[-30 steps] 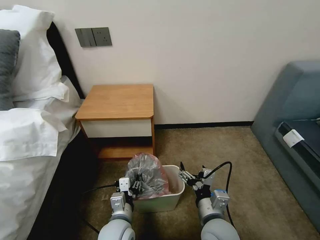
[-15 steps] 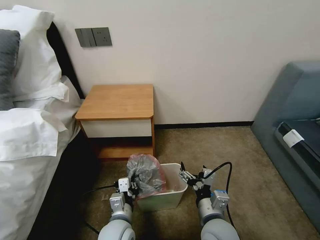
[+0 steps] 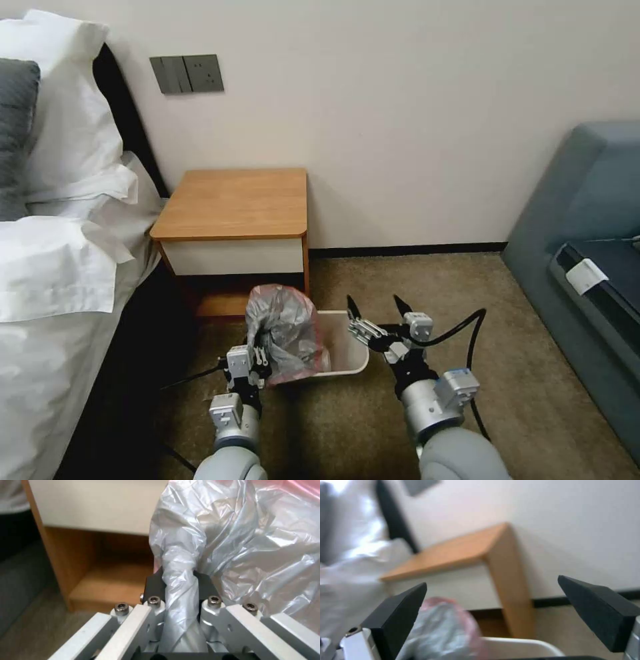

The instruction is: Pick up the garbage bag from the table and place it over the trash can.

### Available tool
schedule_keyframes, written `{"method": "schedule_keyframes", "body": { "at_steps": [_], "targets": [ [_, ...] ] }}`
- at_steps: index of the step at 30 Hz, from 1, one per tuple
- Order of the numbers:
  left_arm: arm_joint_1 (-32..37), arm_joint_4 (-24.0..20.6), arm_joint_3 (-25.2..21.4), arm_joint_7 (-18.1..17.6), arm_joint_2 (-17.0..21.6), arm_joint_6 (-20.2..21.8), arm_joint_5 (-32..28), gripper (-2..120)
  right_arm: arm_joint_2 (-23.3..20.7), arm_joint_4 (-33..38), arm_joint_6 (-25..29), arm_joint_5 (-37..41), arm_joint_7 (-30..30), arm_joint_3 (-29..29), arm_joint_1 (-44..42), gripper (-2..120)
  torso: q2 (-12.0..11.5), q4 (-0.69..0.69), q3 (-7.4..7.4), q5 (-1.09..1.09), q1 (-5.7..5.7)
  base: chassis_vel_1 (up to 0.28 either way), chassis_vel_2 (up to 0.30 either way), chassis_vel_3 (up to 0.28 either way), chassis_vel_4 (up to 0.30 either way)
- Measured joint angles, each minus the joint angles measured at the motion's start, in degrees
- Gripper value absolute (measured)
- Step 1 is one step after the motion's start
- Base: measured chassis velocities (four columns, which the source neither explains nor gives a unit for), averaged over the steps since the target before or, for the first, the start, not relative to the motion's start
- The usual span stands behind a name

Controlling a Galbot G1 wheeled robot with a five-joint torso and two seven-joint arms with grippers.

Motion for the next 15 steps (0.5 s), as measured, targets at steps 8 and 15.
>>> {"method": "schedule_keyframes", "body": {
  "at_steps": [8,15],
  "targets": [
    [0.5,-1.5,-0.4,2.1,0.6,-5.2,2.5,9,-2.9,-2.3,-1.2,3.6,-8.1,-1.8,6.3,100,0.0,0.00,0.00,0.00,0.00,0.000,0.000,0.000,0.000],
    [1.0,-0.6,-2.1,5.7,1.1,-13.4,3.0,9,-4.1,-5.9,-3.9,8.8,-9.5,-3.9,13.9,100,0.0,0.01,0.00,0.00,0.00,0.000,0.000,0.000,0.000]
  ]
}}
